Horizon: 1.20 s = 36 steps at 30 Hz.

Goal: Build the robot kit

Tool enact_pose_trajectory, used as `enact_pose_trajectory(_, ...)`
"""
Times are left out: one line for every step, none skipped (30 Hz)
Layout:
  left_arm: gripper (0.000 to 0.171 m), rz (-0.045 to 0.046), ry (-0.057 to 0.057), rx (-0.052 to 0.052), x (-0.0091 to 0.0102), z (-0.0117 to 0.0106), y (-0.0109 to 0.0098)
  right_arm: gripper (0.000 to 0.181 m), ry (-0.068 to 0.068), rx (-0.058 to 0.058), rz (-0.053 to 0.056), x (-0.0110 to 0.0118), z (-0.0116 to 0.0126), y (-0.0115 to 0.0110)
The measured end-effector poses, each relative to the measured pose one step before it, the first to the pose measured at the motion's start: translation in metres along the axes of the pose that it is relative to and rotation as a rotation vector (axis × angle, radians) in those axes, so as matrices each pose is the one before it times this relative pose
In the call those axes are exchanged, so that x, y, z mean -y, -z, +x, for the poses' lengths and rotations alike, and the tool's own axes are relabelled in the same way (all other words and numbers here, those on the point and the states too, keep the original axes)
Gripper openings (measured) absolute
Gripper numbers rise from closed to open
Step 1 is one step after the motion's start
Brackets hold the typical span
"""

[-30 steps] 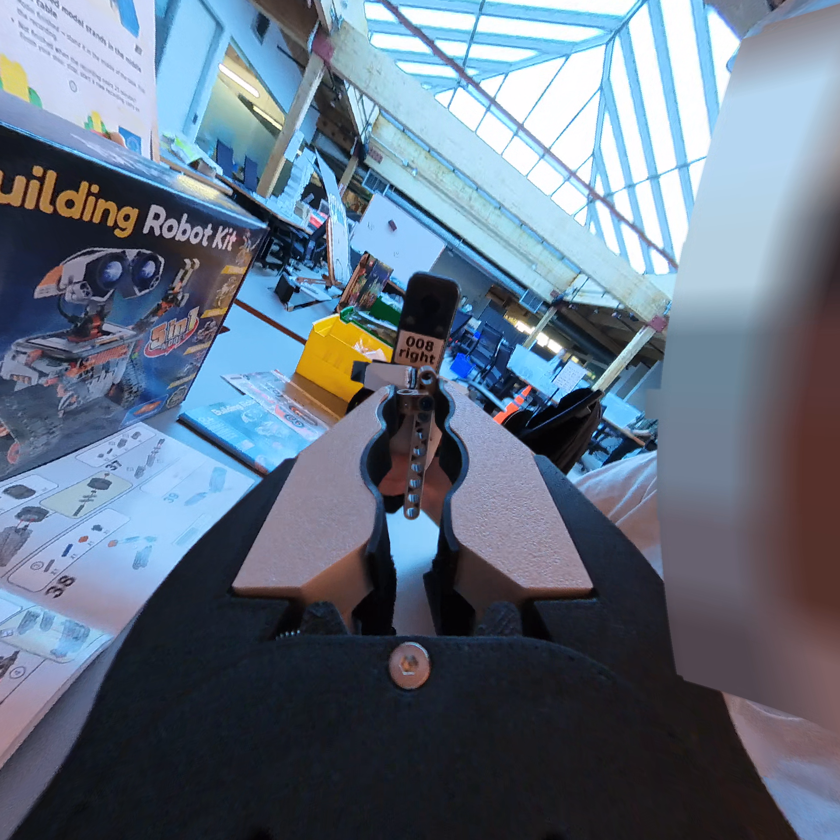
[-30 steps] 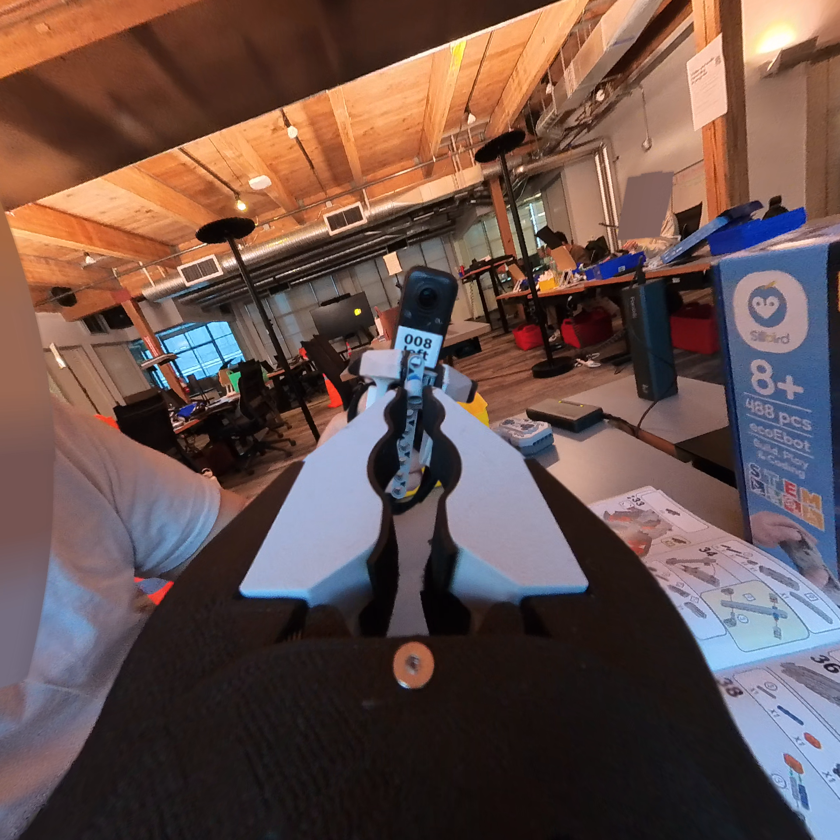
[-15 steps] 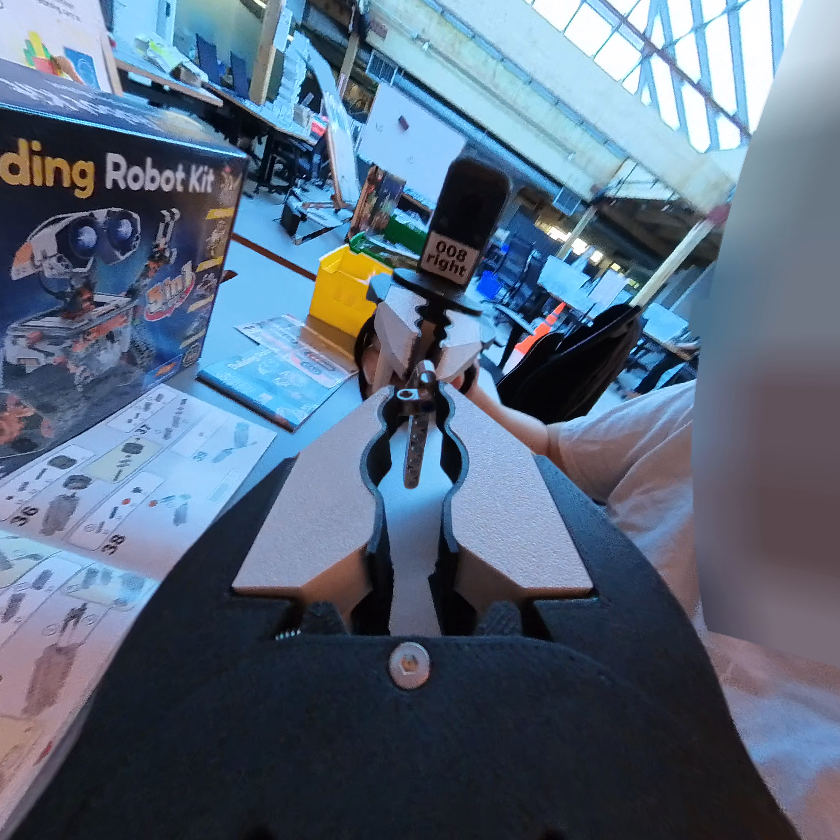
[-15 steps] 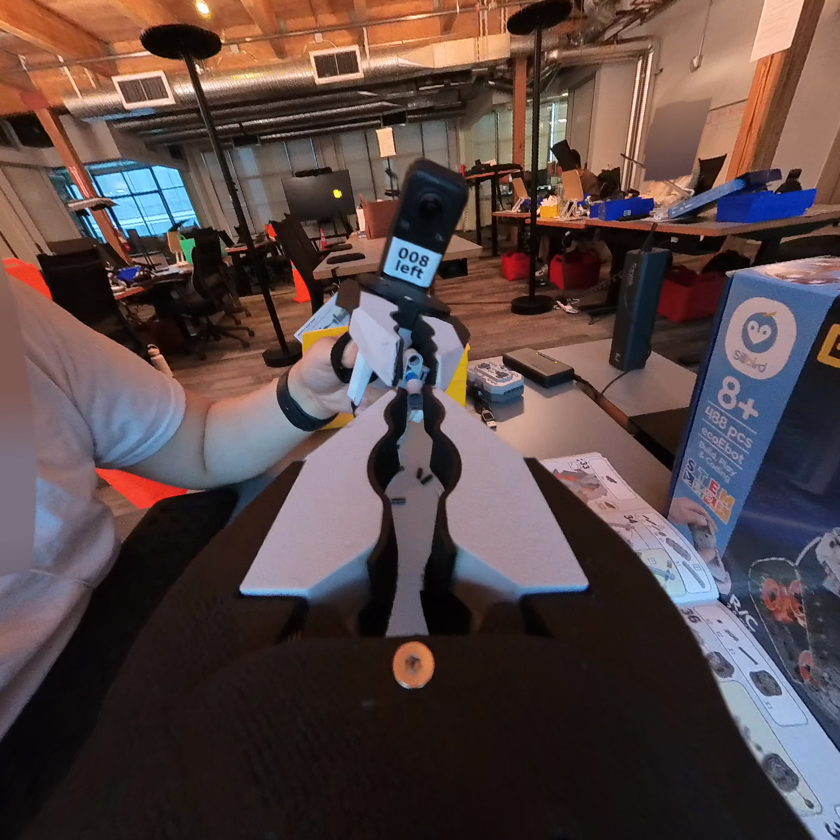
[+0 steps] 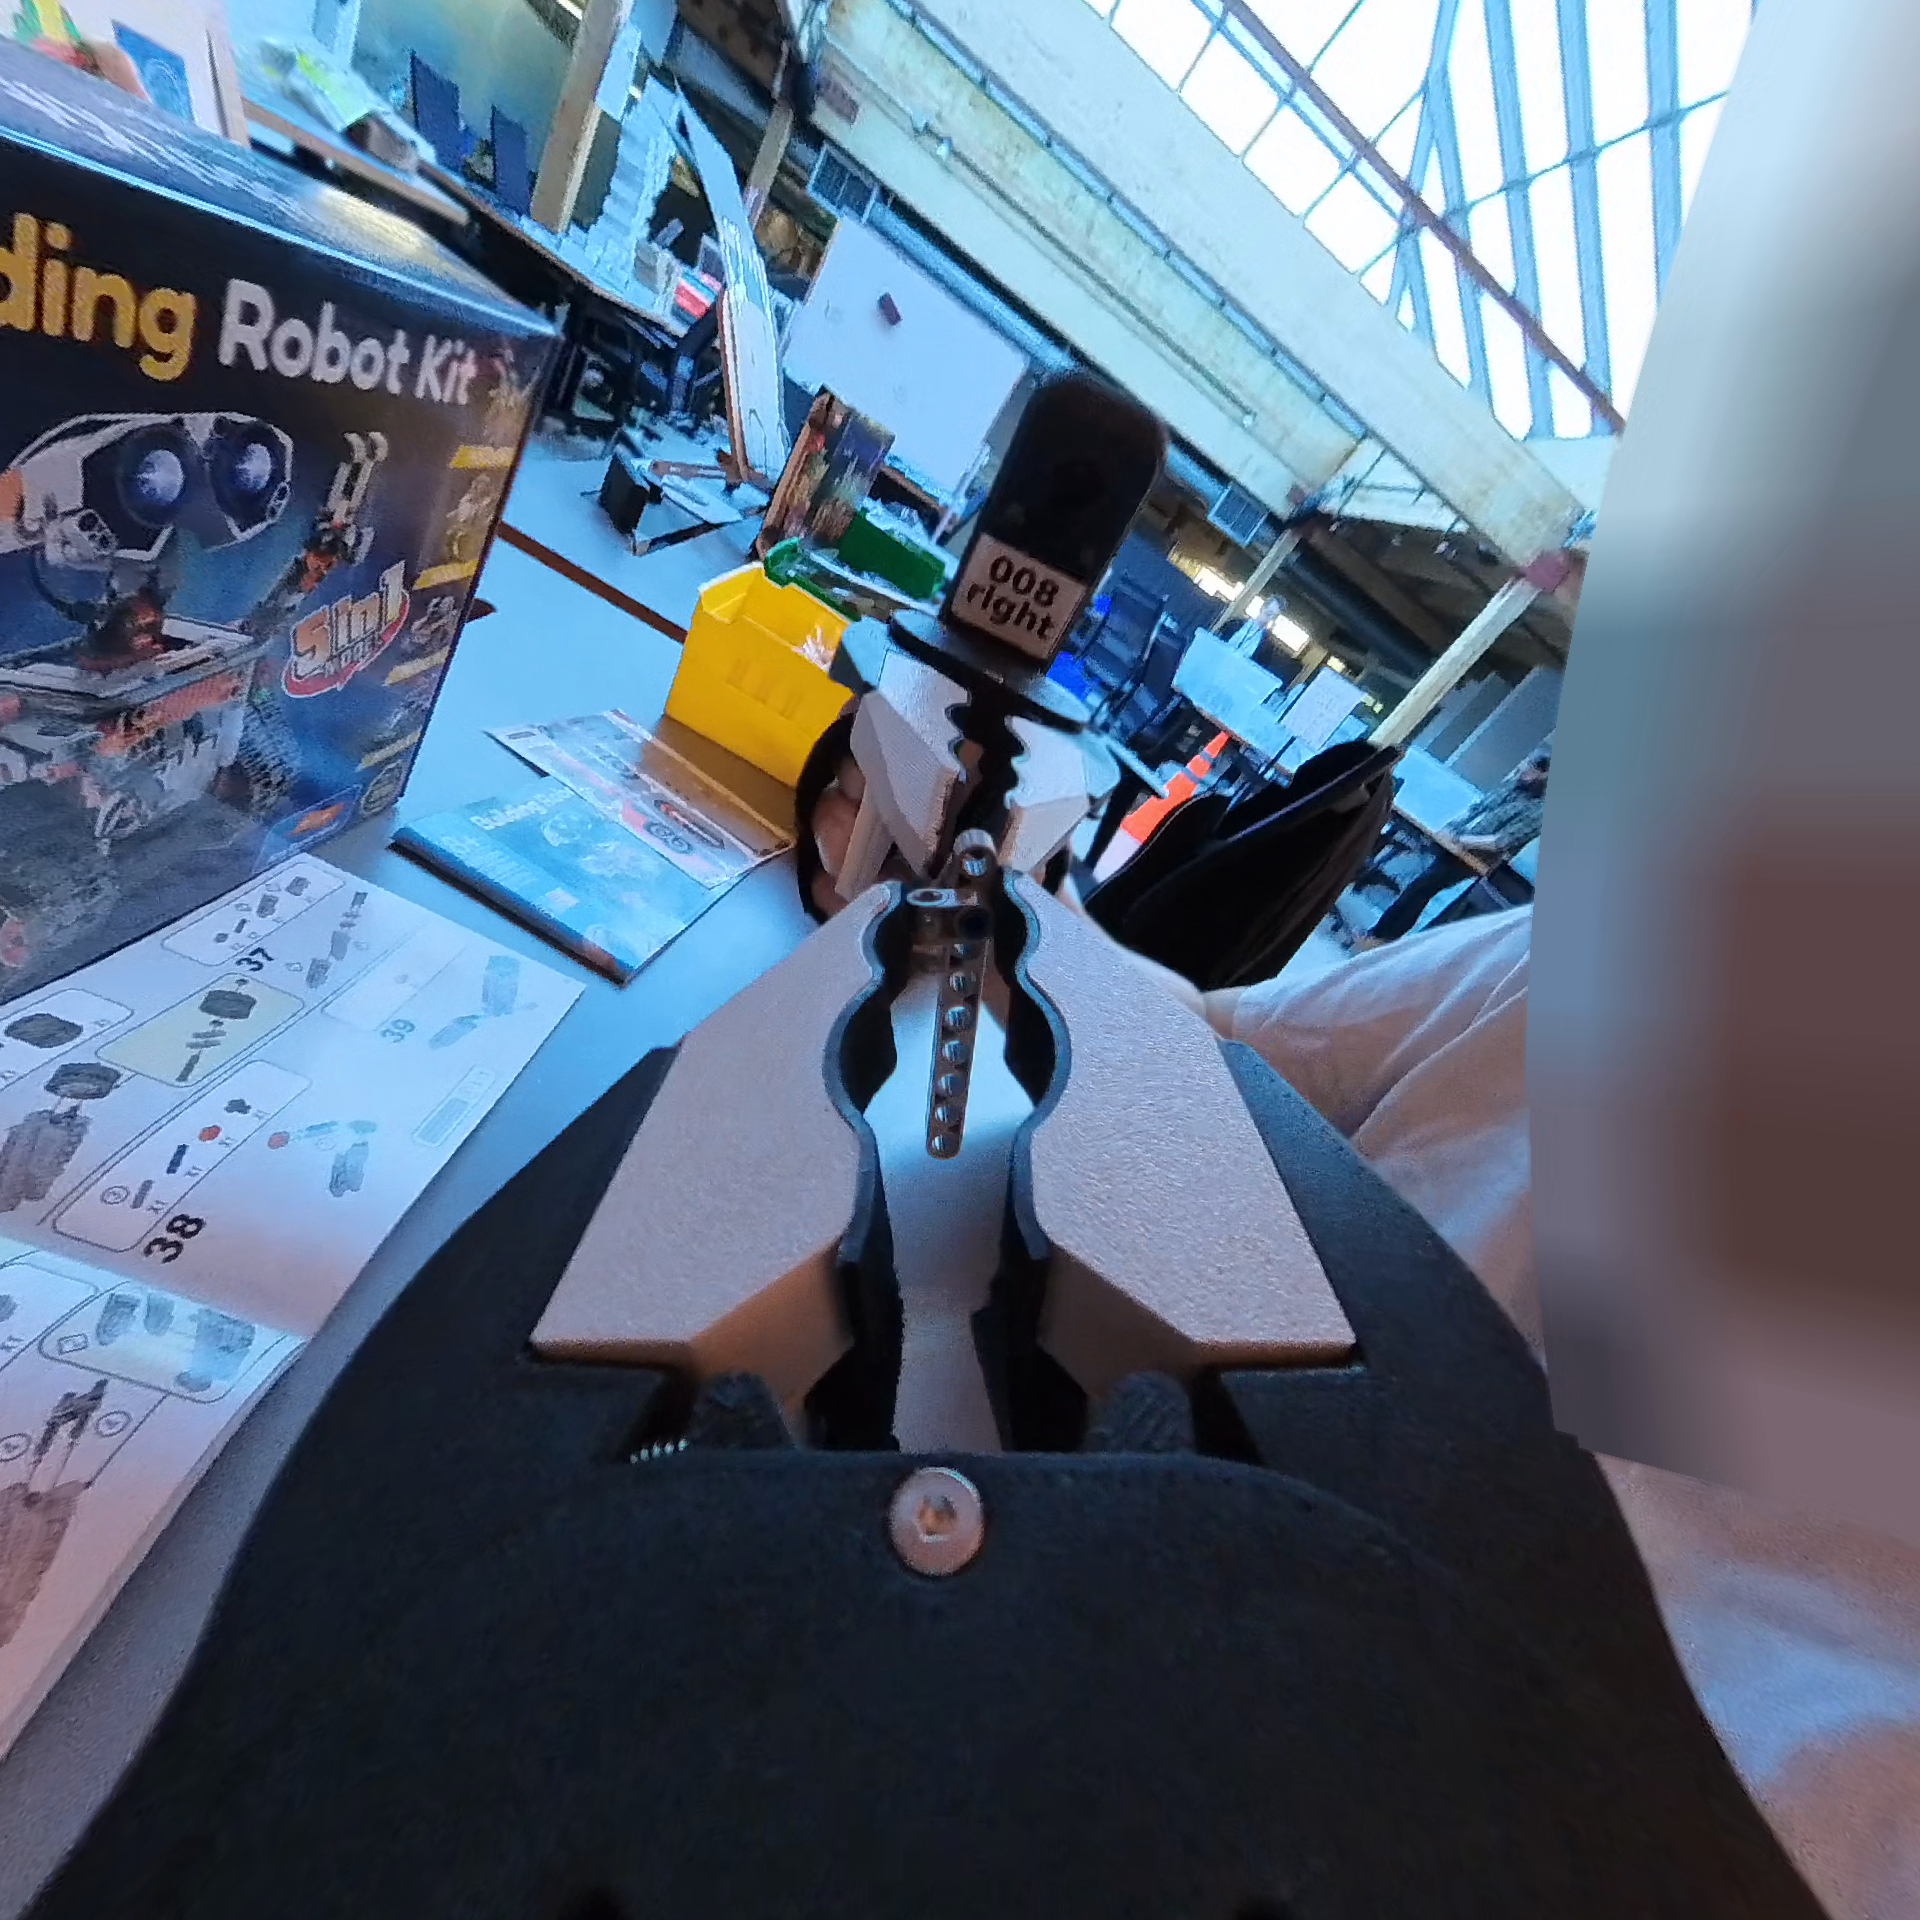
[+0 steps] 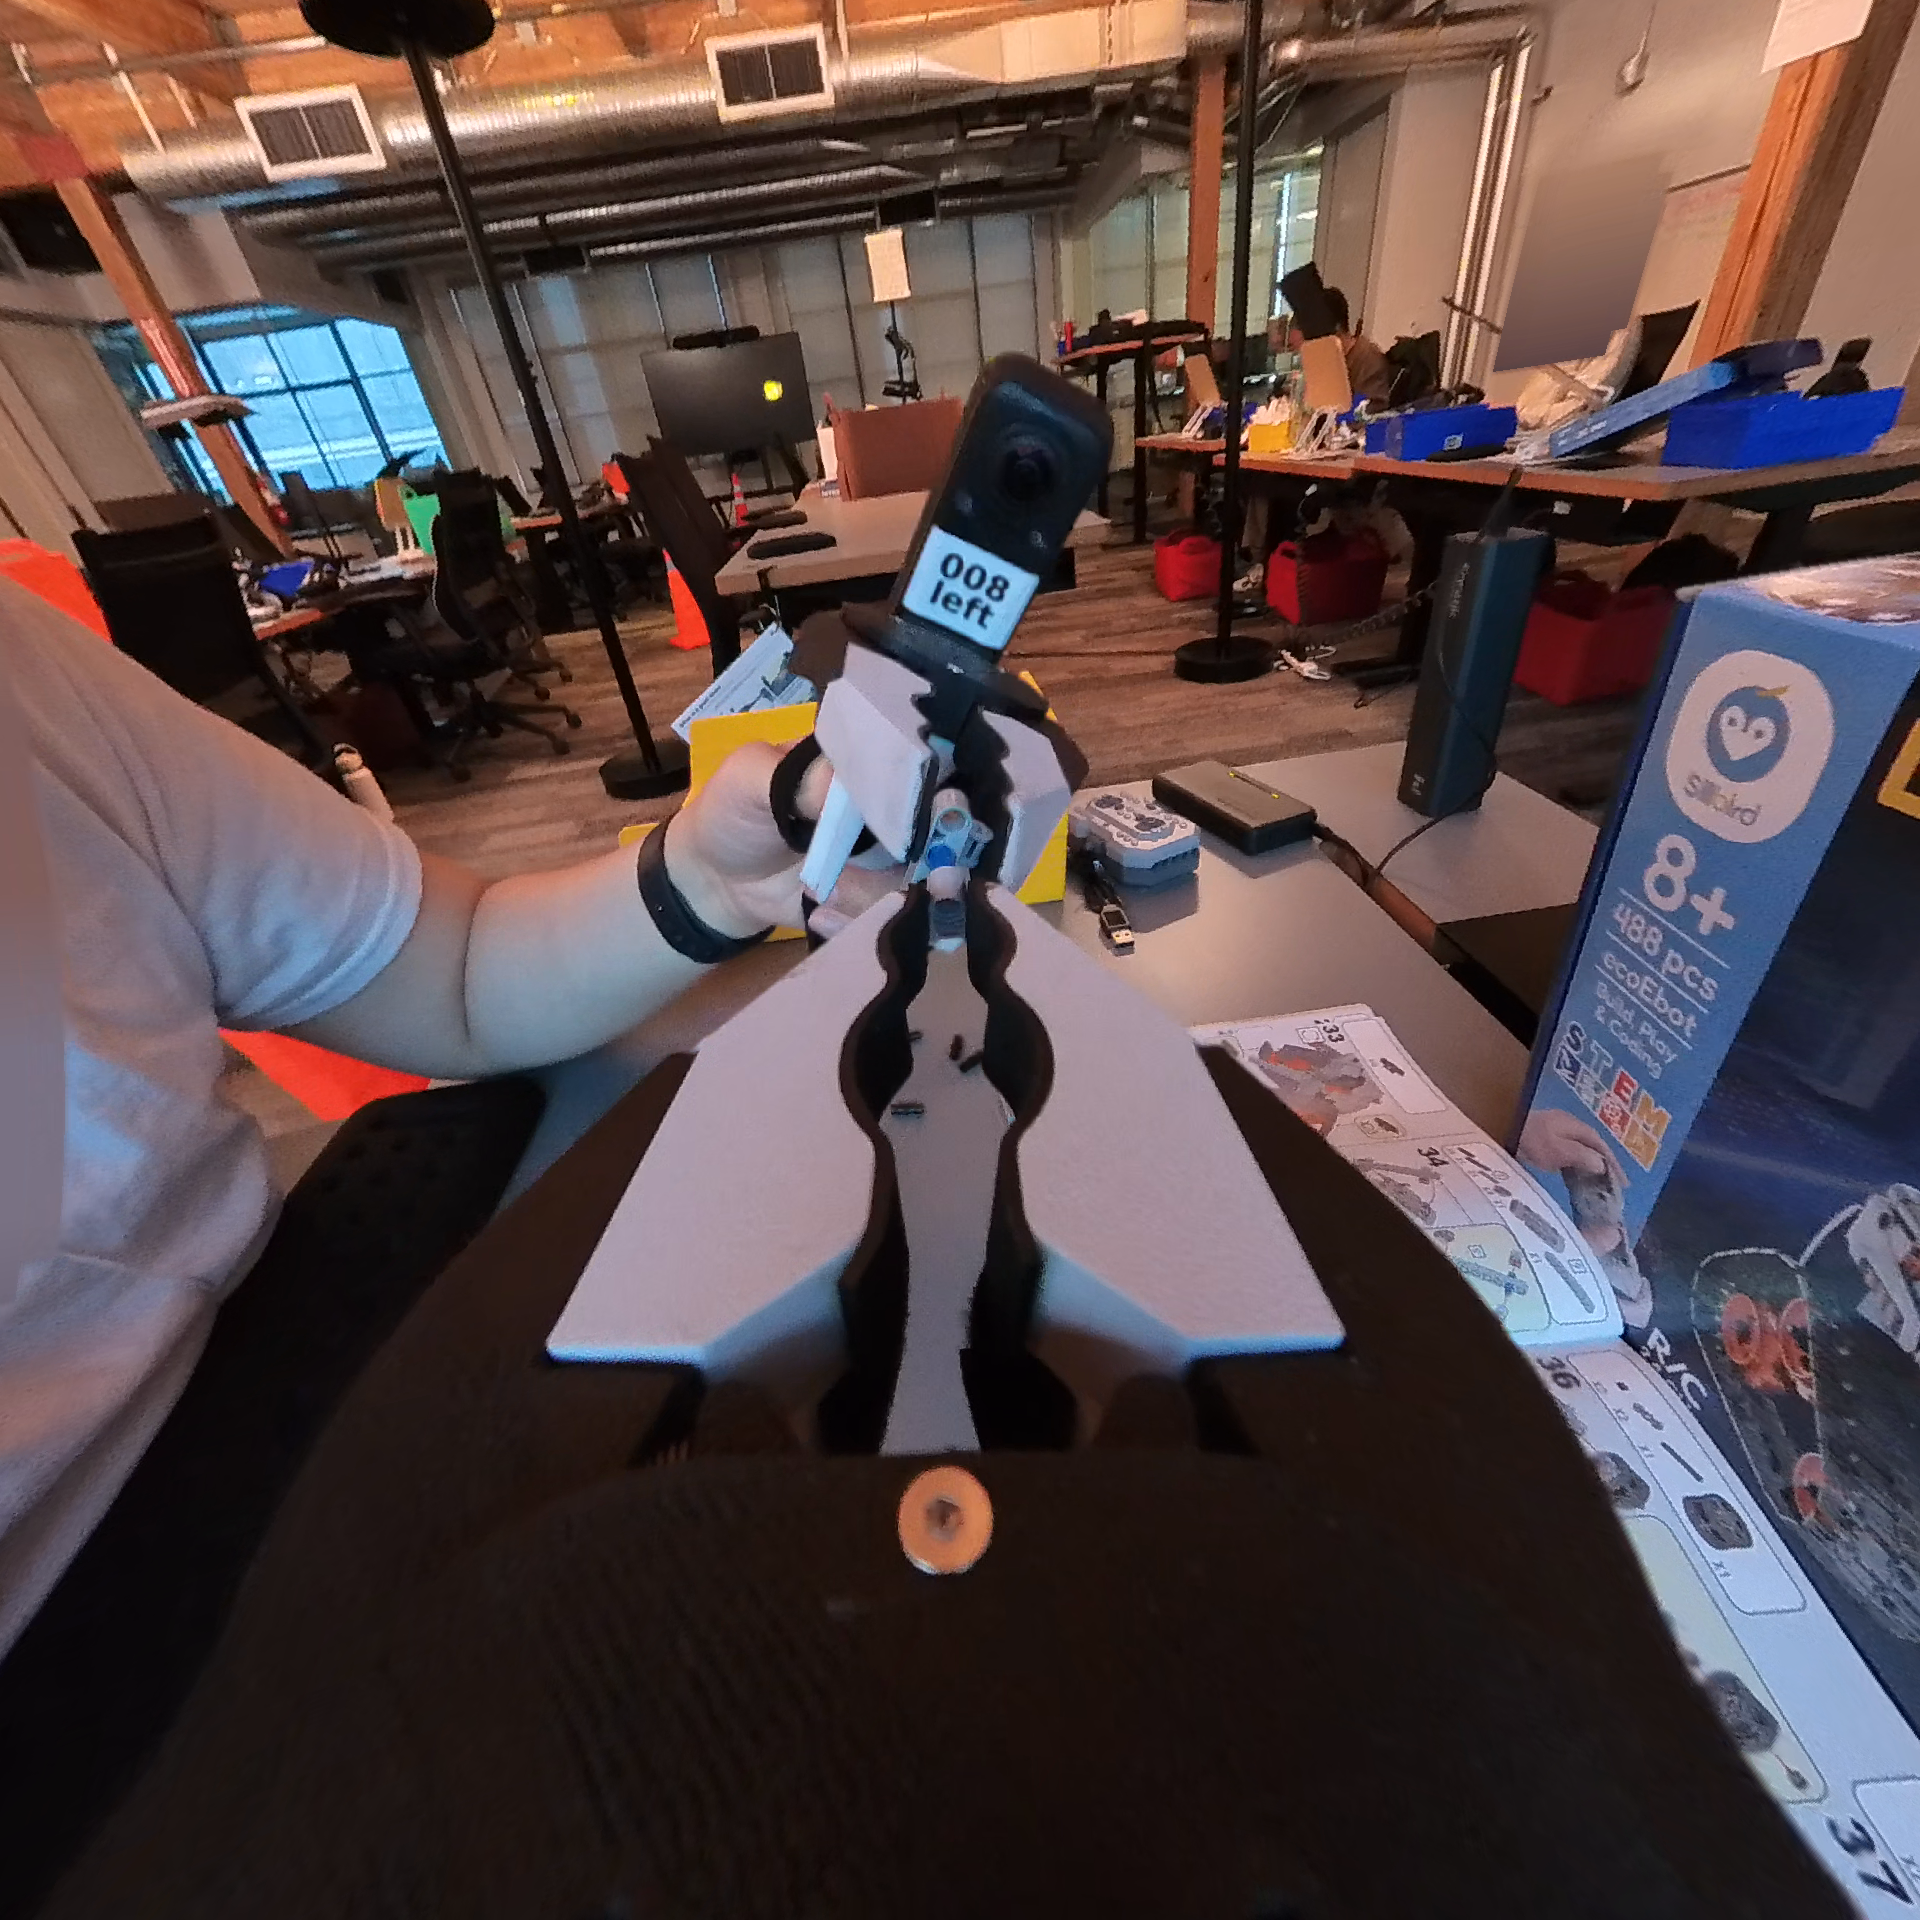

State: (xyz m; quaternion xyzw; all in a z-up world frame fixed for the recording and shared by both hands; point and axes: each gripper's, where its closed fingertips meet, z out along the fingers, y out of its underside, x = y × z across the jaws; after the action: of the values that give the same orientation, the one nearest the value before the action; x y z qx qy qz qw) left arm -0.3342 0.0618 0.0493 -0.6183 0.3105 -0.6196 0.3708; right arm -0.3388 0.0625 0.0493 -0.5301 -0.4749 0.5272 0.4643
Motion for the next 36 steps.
enact_pose_trajectory(0.013, -0.01704, -0.0159, 0.0078, -0.00137, 0.00099, 0.00007, 0.006, 0.0085, 0.0082, -0.0083, -0.00048, -0.00163, 0.00019)
enact_pose_trajectory(0.013, -0.01685, -0.0118, 0.0033, -0.00149, 0.00167, 0.0001, 0.006, -0.0003, 0.012, -0.0073, -0.00052, -0.00185, 0.00003)
enact_pose_trajectory(0.013, -0.02294, -0.0061, 0.0035, -0.00215, 0.00122, 0.00001, 0.006, -0.0068, 0.0138, -0.0135, -0.00175, -0.00167, -0.0004)
enact_pose_trajectory(0.013, -0.02802, -0.004, 0.0015, -0.00298, 0.00097, 0.00028, 0.006, -0.011, 0.0221, -0.0168, -0.0027, -0.00253, -0.00062)
enact_pose_trajectory(0.013, -0.02822, -0.007, 0.0033, -0.00297, 0.00073, 0.00004, 0.006, -0.0205, 0.0251, -0.019, -0.00333, -0.0022, -0.00076)
enact_pose_trajectory(0.013, -0.02462, -0.0098, 0.0097, -0.00295, 0.00003, -0.00038, 0.006, -0.0196, 0.0193, -0.0134, -0.00271, -0.0011, -0.00013)
enact_pose_trajectory(0.013, -0.0255, -0.0055, 0.006, -0.00317, 0.00045, -0.00083, 0.006, -0.0182, 0.0252, -0.0159, -0.00332, -0.00193, 0.00007)
enact_pose_trajectory(0.013, -0.03245, -0.0004, -0.0009, -0.00451, 0.00098, -0.00131, 0.006, -0.018, 0.0271, -0.0266, -0.00432, -0.00252, 0.0003)
enact_pose_trajectory(0.013, -0.03717, 0.0018, -0.0005, -0.00544, 0.00051, -0.00145, 0.006, -0.005, 0.017, -0.0332, -0.00504, -0.00193, -0.00028)
enact_pose_trajectory(0.013, -0.03123, 0.0001, 0.0055, -0.0048, -0.00084, -0.00148, 0.006, 0.0044, 0.0002, -0.0385, -0.00551, -0.00047, -0.00086)
enact_pose_trajectory(0.013, -0.0298, 0.0021, 0.0062, -0.00499, -0.00128, -0.00123, 0.006, 0.0112, -0.0053, -0.0334, -0.00452, -0.00007, -0.00074)
enact_pose_trajectory(0.013, -0.03052, 0.0063, 0.0, -0.0048, -0.00069, -0.00111, 0.006, 0.0088, 0.0003, -0.0372, -0.00497, -0.00118, -0.00174)
enact_pose_trajectory(0.013, -0.02328, 0.0028, 0.0028, -0.00382, -0.00079, -0.00112, 0.006, 0.0111, -0.0073, -0.0306, -0.00383, -0.00033, -0.00152)
enact_pose_trajectory(0.013, -0.02044, -0.0023, 0.0078, -0.00321, -0.00105, -0.00102, 0.006, 0.0042, -0.0075, -0.0291, -0.00365, 0.00005, -0.00119)
enact_pose_trajectory(0.013, -0.01619, -0.0061, 0.0091, -0.00231, -0.00095, -0.00088, 0.006, -0.0011, -0.0046, -0.0216, -0.00246, -0.00004, -0.00082)
enact_pose_trajectory(0.013, -0.00691, -0.0048, 0.0091, -0.00079, -0.00068, -0.00072, 0.006, -0.0044, -0.006, -0.0103, -0.00099, 0.00051, 0.00004)
enact_pose_trajectory(0.013, 0.00273, -0.0054, 0.0102, 0.00057, -0.00115, -0.00036, 0.006, -0.0072, -0.0101, -0.0023, 0.00006, 0.00149, 0.00062)
enact_pose_trajectory(0.013, 0.01107, -0.0037, 0.0062, 0.00167, -0.0009, 0.00015, 0.006, -0.0053, -0.0074, 0.0068, 0.00124, 0.00124, 0.00113)
enact_pose_trajectory(0.013, 0.01441, 0.0021, -0.0024, 0.00191, -0.00033, 0.00013, 0.006, -0.0083, -0.0024, 0.0097, 0.00157, 0.00065, 0.00104)
enact_pose_trajectory(0.013, 0.01763, 0.0051, -0.0015, 0.00218, -0.00079, 0.00031, 0.006, -0.0119, -0.0078, 0.0095, 0.00137, 0.0018, 0.00106)
enact_pose_trajectory(0.013, 0.01617, 0.0078, -0.0003, 0.00173, -0.00141, -0.00016, 0.006, -0.0076, -0.0072, 0.006, 0.00062, 0.00161, 0.00093)
enact_pose_trajectory(0.013, 0.01229, 0.006, -0.0037, 0.00116, -0.00086, -0.0004, 0.006, -0.0074, -0.0033, 0.0039, 0.0003, 0.00104, 0.00083)
enact_pose_trajectory(0.013, 0.01612, 0.0057, -0.0043, 0.00165, -0.00072, -0.00024, 0.006, -0.0103, -0.0045, 0.0091, 0.00115, 0.00123, 0.00095)
enact_pose_trajectory(0.013, 0.01746, 0.0066, -0.0048, 0.00196, -0.00053, 0.00003, 0.006, -0.0119, -0.0013, 0.0107, 0.00147, 0.00082, 0.00108)
enact_pose_trajectory(0.013, 0.0169, 0.0031, -0.0051, 0.00212, -0.00002, 0.00001, 0.006, -0.0097, 0.0014, 0.012, 0.00162, 0.00039, 0.00106)
enact_pose_trajectory(0.013, 0.01361, 0.0015, -0.0029, 0.00161, -0.00014, -0.00015, 0.006, -0.0093, -0.0002, 0.0077, 0.0009, 0.00066, 0.00078)
enact_pose_trajectory(0.013, 0.01097, -0.0028, 0.0052, 0.00123, -0.00099, -0.00031, 0.006, -0.0065, -0.0075, 0.0024, 0.00034, 0.00151, 0.00065)
enact_pose_trajectory(0.013, 0.01028, -0.0047, 0.0027, 0.0009, -0.00068, -0.00049, 0.006, -0.002, -0.0032, 0.0024, 0.00047, 0.00047, 0.00062)
enact_pose_trajectory(0.013, 0.00911, 0.0005, -0.0021, 0.0009, -0.00036, -0.00037, 0.006, 0.0003, -0.004, 0.0002, 0.00018, 0.00047, 0.00045)
enact_pose_trajectory(0.013, 0.01387, -0.0002, 0.0008, 0.00123, -0.00068, -0.00052, 0.005, 0.0005, -0.0111, 0.0026, 0.00078, 0.00132, 0.00109)
enact_pose_trajectory(0.013, 0.01083, -0.0008, -0.0016, 0.00069, -0.00043, -0.00073, 0.006, -0.0019, -0.0018, -0.0027, 0.0, 0.00008, 0.00072)
enact_pose_trajectory(0.013, 0.00558, 0.0002, -0.0015, 0.00047, -0.00019, -0.00058, 0.005, 0.0003, -0.0042, -0.0004, 0.00007, 0.00051, 0.00059)
enact_pose_trajectory(0.013, 0.0096, -0.0018, 0.0049, 0.00094, -0.00083, -0.00031, 0.005, -0.0037, -0.0081, 0.0029, 0.00056, 0.00128, 0.00039)
enact_pose_trajectory(0.013, 0.00725, -0.0037, 0.0042, 0.00078, -0.00053, -0.00019, 0.005, -0.0034, -0.0039, 0.0021, 0.00031, 0.00059, 0.00007)
enact_pose_trajectory(0.013, 0.00947, -0.0046, 0.0085, 0.00131, -0.00112, 0.0002, 0.005, -0.0057, -0.0107, 0.0064, 0.00101, 0.00165, 0.00003)
enact_pose_trajectory(0.013, 0.01052, -0.0063, 0.0104, 0.00115, -0.0011, 0.00006, 0.005, -0.0066, -0.0065, 0.0043, 0.00068, 0.00122, 0.00015)
